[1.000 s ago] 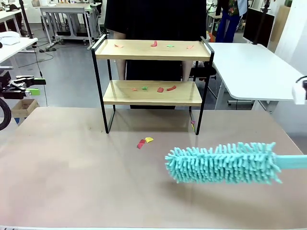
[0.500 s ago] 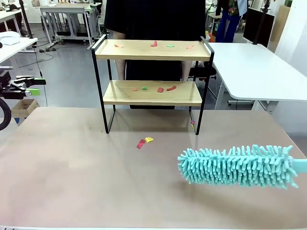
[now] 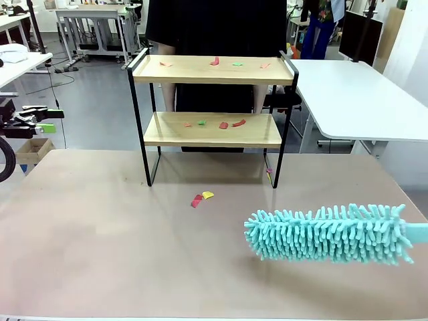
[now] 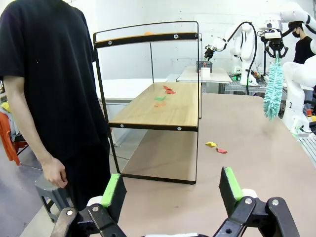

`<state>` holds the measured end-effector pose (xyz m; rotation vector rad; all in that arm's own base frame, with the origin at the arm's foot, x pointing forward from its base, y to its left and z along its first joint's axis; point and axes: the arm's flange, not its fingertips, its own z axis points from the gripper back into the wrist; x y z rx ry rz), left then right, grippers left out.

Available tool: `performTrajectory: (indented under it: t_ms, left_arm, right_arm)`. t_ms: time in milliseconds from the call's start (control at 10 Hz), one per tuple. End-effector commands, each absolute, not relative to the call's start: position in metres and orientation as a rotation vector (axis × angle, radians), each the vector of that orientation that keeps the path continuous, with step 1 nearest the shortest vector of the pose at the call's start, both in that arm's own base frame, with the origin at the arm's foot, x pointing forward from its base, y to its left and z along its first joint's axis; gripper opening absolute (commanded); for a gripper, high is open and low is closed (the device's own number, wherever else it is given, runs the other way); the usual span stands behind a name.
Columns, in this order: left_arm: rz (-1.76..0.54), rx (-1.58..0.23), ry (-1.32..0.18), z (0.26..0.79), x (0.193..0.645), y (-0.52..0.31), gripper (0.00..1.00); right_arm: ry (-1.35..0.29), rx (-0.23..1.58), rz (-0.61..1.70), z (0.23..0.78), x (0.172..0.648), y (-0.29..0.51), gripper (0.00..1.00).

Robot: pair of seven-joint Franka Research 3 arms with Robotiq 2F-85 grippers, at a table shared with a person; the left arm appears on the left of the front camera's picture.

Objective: Clean the shelf.
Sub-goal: Clean the specific section of the Shelf indicated by the human with the Duster.

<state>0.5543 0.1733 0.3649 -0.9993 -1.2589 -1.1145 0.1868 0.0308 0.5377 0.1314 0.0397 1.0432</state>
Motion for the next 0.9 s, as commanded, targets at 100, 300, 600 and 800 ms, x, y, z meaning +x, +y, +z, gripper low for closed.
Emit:
performTrajectory:
  t_ms: [100,300,600,800]
  left_arm:
    - [-1.116,-0.996,-1.261,0.3664,0.5531,0.1724,1.0]
    - [-1.116,-0.996,-1.261,0.3664,0.5531,0.1724,1.0]
    - [-1.116,-0.996,-1.261,0.3664,0.5531,0.1724,1.0]
    - [-1.116,-0.996,-1.261,0.3664,0.5531,0.1724,1.0]
  right_arm:
    - [0.039,0.126,1.028,0.5379,0.1872,0.0266,0.13]
    - [0.039,0.126,1.028,0.5379,0.1872,0.0266,0.13]
    - [0.039,0.126,1.028,0.5379,0.1872,0.0266,0.13]
    - [0.039,0.126,1.028,0.5379,0.1872,0.0266,0.13]
